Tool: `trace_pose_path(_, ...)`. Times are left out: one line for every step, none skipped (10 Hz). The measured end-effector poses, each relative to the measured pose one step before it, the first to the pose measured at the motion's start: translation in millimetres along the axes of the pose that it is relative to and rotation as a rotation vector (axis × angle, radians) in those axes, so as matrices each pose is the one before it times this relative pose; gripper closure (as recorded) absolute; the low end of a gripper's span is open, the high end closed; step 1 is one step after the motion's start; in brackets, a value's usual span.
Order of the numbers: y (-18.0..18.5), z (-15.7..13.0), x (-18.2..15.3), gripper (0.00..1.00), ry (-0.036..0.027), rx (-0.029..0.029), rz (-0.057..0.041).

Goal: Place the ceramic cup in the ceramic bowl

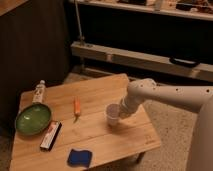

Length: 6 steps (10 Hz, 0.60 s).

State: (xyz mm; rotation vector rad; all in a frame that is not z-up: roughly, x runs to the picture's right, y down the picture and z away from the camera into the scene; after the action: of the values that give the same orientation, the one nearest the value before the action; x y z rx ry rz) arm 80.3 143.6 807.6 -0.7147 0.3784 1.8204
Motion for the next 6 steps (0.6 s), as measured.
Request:
trace_pose_path(2.11,-0.34,-1.37,1.00,0.00559,-0.00469,-0.00197)
trace_pose_path(5.50,-6.33,-2.84,1.00,0.00011,-0.00706,-0.00534)
trace_pose_path(8.03,-10.96,-3.16,1.00,-0.01222,-0.00555,-0.01226)
trace_pose_path(7.96,-14.07,-2.85,1.00,-0.01463,0.00018,-0.01434)
trace_pose_path(10.53,-20.93,-4.52,1.00,-0.01785,0.00291,-0.01524)
trace_pose_path(12.25,-21.31,-5.05,1.00,-0.01697,-0.00097,-0.01765)
